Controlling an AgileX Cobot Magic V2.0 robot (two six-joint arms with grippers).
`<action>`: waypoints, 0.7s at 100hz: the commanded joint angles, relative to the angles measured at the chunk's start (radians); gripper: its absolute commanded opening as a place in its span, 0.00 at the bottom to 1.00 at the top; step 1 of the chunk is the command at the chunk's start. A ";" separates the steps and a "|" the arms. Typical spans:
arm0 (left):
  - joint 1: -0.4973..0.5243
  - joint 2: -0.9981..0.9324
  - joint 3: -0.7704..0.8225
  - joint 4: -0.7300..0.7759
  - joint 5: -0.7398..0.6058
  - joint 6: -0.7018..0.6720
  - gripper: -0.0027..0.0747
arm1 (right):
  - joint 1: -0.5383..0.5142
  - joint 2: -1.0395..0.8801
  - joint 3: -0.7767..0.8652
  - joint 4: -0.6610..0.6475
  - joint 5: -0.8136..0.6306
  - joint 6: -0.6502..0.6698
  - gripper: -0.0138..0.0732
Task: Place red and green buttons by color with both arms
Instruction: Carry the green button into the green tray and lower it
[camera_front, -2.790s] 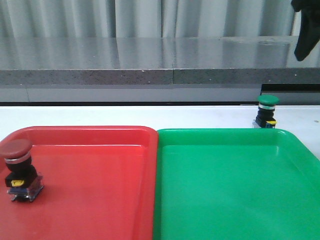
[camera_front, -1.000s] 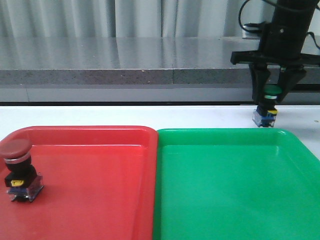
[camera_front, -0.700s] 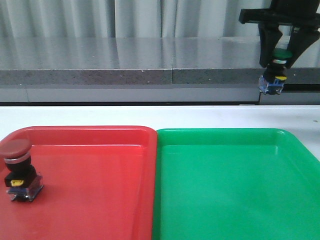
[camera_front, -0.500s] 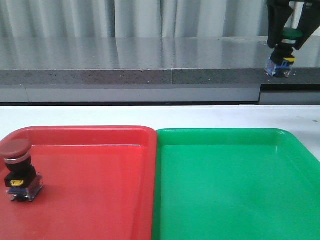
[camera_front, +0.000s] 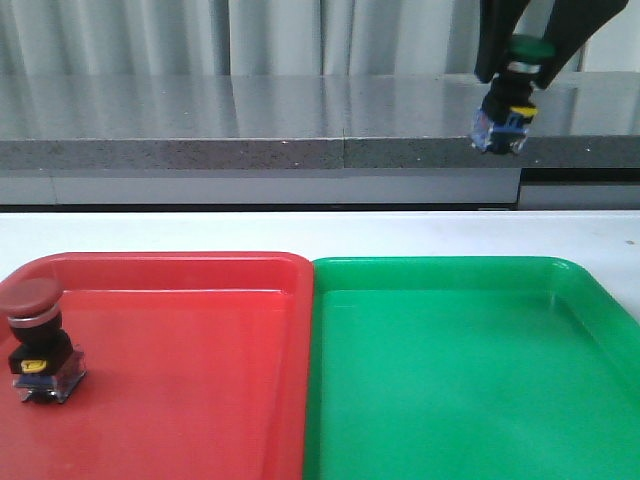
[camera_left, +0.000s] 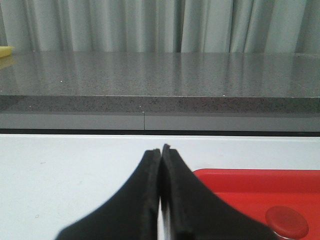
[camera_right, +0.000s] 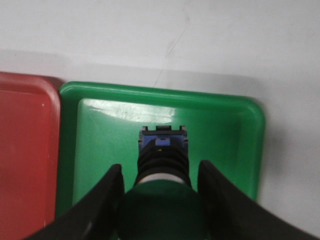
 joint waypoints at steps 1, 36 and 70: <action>0.001 -0.032 0.011 -0.009 -0.087 -0.009 0.01 | 0.034 -0.054 0.047 0.004 -0.077 0.034 0.34; 0.001 -0.032 0.011 -0.009 -0.087 -0.009 0.01 | 0.152 -0.054 0.309 0.004 -0.284 0.151 0.34; 0.001 -0.032 0.011 -0.009 -0.087 -0.009 0.01 | 0.164 -0.047 0.437 0.003 -0.420 0.161 0.34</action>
